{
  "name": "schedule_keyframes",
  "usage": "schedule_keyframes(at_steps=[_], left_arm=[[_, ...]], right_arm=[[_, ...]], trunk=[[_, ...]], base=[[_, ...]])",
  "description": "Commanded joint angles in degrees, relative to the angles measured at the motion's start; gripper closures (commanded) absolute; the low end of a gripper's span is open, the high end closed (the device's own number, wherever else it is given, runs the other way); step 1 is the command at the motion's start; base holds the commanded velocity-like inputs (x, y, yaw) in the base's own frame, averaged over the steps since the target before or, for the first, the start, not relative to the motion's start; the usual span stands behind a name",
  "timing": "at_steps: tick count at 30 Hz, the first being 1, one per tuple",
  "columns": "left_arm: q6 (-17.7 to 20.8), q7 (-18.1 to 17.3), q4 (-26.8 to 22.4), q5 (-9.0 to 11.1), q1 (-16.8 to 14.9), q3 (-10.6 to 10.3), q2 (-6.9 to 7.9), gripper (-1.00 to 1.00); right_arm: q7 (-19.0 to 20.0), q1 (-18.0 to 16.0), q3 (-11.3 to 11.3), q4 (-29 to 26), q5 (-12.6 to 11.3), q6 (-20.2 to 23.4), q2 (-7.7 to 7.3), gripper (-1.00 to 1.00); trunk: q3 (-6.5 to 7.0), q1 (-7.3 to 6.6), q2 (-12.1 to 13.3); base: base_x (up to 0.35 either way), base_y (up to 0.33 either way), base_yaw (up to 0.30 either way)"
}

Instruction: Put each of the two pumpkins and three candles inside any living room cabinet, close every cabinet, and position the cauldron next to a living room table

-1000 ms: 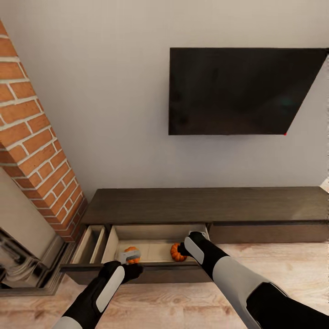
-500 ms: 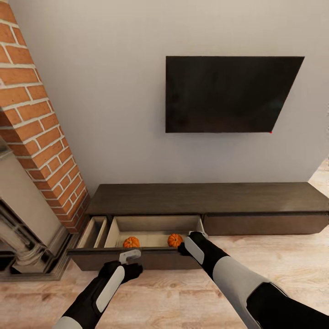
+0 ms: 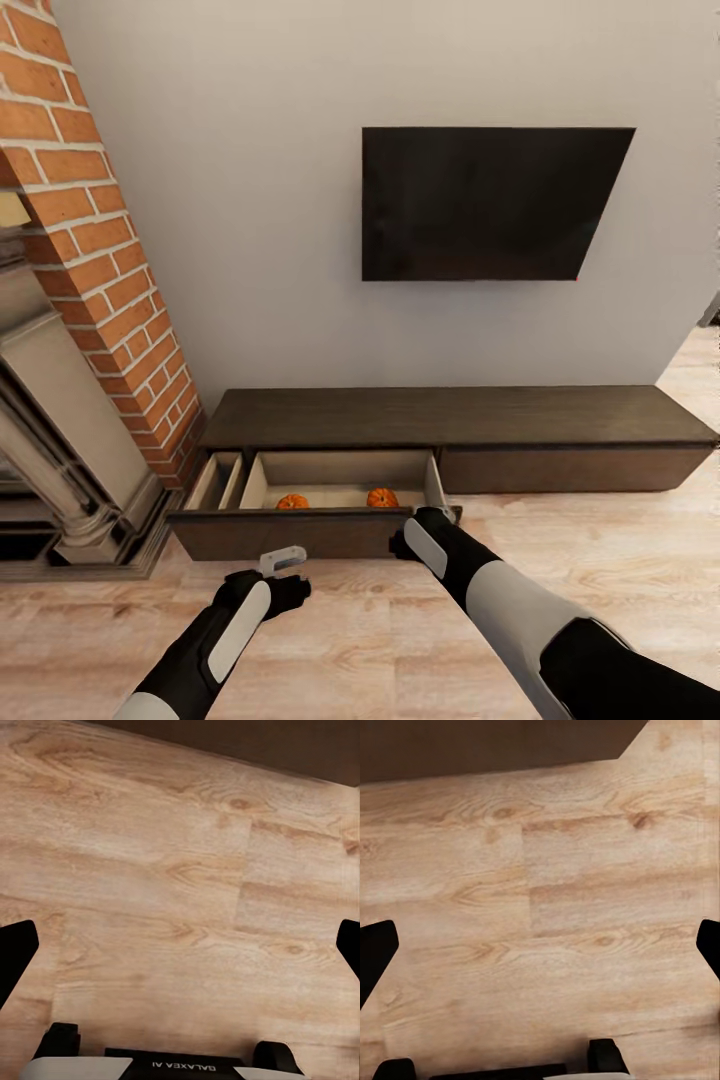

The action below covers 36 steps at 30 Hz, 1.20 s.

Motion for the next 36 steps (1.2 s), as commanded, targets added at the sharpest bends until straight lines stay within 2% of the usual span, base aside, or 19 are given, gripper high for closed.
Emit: schedule_keyframes(at_steps=[1,6,12,36], left_arm=[[0.08,0.57,-0.08,0.61,-0.03,-0.11,0.01,-1.0],[0.08,0.57,-0.08,0.63,-0.03,-0.1,0.01,-1.0],[0.08,0.57,-0.08,0.53,-0.03,-0.03,-0.02,-1.0],[-0.21,0.78,0.42,-0.31,-0.05,0.23,-0.01,-1.0]], right_arm=[[-0.45,-0.05,0.48,-0.07,-0.57,0.17,-0.04,-1.0],[-0.43,-0.06,0.48,-0.05,-0.57,0.17,-0.04,-1.0],[-0.37,-0.05,0.48,-0.08,-0.57,0.17,-0.04,-1.0],[-0.24,-0.05,0.48,-0.05,-0.57,-0.35,-0.04,-1.0]], trunk=[[-0.06,-0.03,-0.05],[-0.06,-0.03,-0.05],[-1.14,1.29,-2.46],[-5.45,6.56,-12.08]], base=[[-0.319,0.0,0.0],[-0.319,0.0,0.0],[-0.232,0.0,0.0],[-0.008,0.0,0.0]])
